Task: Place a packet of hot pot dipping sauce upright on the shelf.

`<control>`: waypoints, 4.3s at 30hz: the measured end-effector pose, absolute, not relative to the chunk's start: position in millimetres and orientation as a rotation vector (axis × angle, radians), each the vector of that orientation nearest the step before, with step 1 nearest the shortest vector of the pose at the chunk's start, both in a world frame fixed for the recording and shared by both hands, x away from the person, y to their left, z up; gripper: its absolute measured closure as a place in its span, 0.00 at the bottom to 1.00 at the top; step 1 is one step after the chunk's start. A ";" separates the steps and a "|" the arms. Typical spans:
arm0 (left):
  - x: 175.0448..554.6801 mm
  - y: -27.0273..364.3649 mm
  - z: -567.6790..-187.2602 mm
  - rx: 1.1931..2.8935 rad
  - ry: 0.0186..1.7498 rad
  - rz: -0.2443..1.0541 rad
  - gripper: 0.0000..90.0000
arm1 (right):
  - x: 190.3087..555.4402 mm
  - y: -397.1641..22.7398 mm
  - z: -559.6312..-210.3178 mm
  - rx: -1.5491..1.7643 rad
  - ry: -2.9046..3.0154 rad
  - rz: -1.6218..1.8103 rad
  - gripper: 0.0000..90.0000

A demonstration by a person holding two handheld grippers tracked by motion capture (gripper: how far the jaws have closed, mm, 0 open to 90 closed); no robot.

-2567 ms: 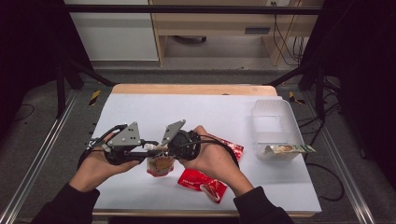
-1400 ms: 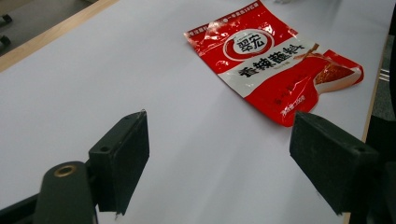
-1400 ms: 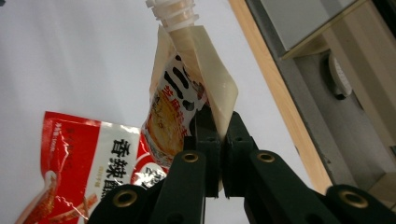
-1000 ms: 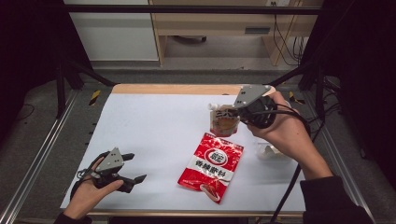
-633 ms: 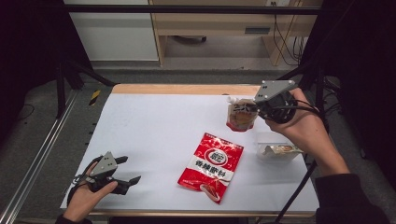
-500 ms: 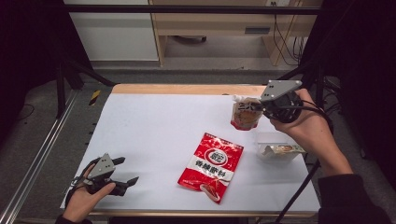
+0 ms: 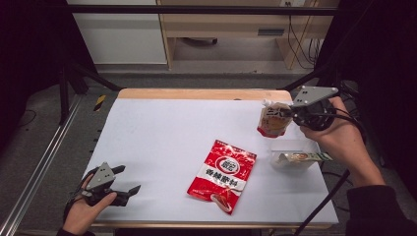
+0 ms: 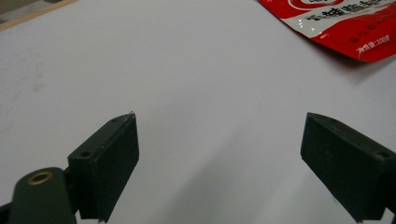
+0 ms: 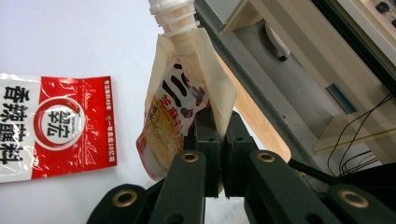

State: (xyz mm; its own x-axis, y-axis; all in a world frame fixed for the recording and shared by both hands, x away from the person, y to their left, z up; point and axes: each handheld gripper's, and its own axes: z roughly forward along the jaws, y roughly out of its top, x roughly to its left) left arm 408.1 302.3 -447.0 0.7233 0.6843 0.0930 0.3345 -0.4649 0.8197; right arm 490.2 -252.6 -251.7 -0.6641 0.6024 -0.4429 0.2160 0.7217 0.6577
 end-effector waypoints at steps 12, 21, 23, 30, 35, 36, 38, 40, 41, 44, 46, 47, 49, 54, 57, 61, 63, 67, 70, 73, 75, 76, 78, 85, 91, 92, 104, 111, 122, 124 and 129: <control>408.3 301.3 -448.3 2.093 0.775 0.523 0.13 | 488.1 -283.8 -272.0 0.675 2.275 0.747 0.98; 408.4 299.8 -449.6 2.103 0.771 0.516 0.13 | 490.9 -297.2 -297.5 0.716 2.303 0.736 0.98; 408.2 299.2 -449.9 2.104 0.770 0.514 0.13 | 492.3 -297.9 -303.9 0.723 2.318 0.735 0.98; 408.1 298.6 -450.1 2.110 0.766 0.509 0.13 | 496.8 -295.5 -314.0 0.727 2.333 0.711 0.97; 408.0 297.9 -450.5 2.115 0.763 0.508 0.13 | 500.3 -295.5 -322.5 0.742 2.345 0.697 0.97; 408.0 297.9 -450.5 2.115 0.763 0.508 0.13 | 500.3 -295.5 -322.5 0.742 2.345 0.697 0.97; 407.8 297.6 -450.4 2.116 0.760 0.508 0.13 | 501.0 -296.4 -326.5 0.765 2.343 0.693 0.97; 407.8 297.3 -450.5 2.119 0.759 0.508 0.13 | 501.6 -298.2 -331.4 0.778 2.358 0.699 0.97; 407.8 297.3 -450.5 2.120 0.758 0.508 0.13 | 501.4 -298.7 -332.9 0.785 2.358 0.699 0.97; 407.8 297.0 -450.5 2.121 0.756 0.507 0.13 | 501.3 -299.6 -335.9 0.788 2.362 0.711 0.97; 407.7 296.5 -450.6 2.124 0.753 0.506 0.13 | 500.7 -299.4 -339.9 0.798 2.368 0.717 0.97; 407.6 296.0 -450.7 2.128 0.750 0.505 0.13 | 500.5 -298.9 -341.4 0.801 2.377 0.708 0.97; 407.4 295.8 -450.8 2.129 0.749 0.505 0.13 | 500.5 -297.9 -343.9 0.802 2.384 0.709 0.97; 407.6 295.4 -451.2 2.131 0.749 0.505 0.13 | 502.3 -297.8 -350.1 0.823 2.395 0.699 0.96; 407.3 294.6 -451.3 2.132 0.745 0.503 0.13 | 503.4 -297.4 -352.4 0.825 2.401 0.692 0.96; 407.2 294.1 -451.3 2.136 0.741 0.501 0.13 | 503.8 -295.2 -351.8 0.831 2.402 0.697 0.96; 407.1 294.1 -451.3 2.136 0.740 0.501 0.13 | 503.8 -294.8 -351.5 0.831 2.403 0.696 0.95; 407.1 294.0 -451.4 2.141 0.738 0.499 0.13 | 503.6 -294.8 -351.5 0.836 2.402 0.697 0.94; 407.2 293.8 -451.6 2.145 0.738 0.500 0.13 | 502.7 -295.6 -351.4 0.852 2.398 0.698 0.94; 407.2 293.9 -451.7 2.146 0.738 0.499 0.13 | 501.7 -296.7 -351.5 0.853 2.401 0.702 0.92; 407.2 293.8 -451.7 2.147 0.737 0.499 0.13 | 500.7 -297.1 -350.6 0.856 2.401 0.713 0.88; 407.2 293.8 -451.7 2.147 0.737 0.499 0.13 | 499.8 -296.7 -349.5 0.866 2.395 0.717 0.83; 407.2 293.8 -451.8 2.148 0.737 0.499 0.13 | 497.4 -295.3 -345.0 0.883 2.375 0.731 0.73; 407.1 293.2 -452.2 2.153 0.736 0.498 0.13 | 479.2 -272.3 -315.3 0.855 2.287 0.761 0.48; 407.1 293.3 -452.0 2.153 0.735 0.501 0.13 | 460.9 -239.4 -298.5 0.817 2.248 0.808 0.35; 407.1 293.4 -452.1 2.154 0.735 0.501 0.13 | 458.1 -233.2 -298.4 0.810 2.244 0.821 0.34; 406.6 292.8 -451.9 2.158 0.726 0.498 0.13 | 440.5 -182.2 -336.0 0.790 2.286 0.909 0.23; 406.4 292.1 -452.3 2.165 0.722 0.498 0.13 | 433.4 -171.5 -368.8 0.892 2.213 0.976 0.14; 406.0 290.8 -453.0 2.173 0.714 0.494 0.13 | 434.9 -166.8 -407.3 0.958 2.231 0.926 0.13; 406.1 290.5 -453.0 2.176 0.713 0.494 0.13 | 444.2 -163.9 -417.0 0.980 2.261 0.893 0.12; 405.6 289.7 -452.9 2.185 0.706 0.495 0.13 | 457.9 -158.8 -426.5 1.011 2.276 0.866 0.12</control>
State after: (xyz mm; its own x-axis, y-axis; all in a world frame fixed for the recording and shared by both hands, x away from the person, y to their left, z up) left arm 405.6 289.7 -452.9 0.7707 0.6258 0.1200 0.3254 -0.5484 0.7703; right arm 457.9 -158.8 -426.5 -0.5996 0.7796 -0.1809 0.4622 0.5219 0.7169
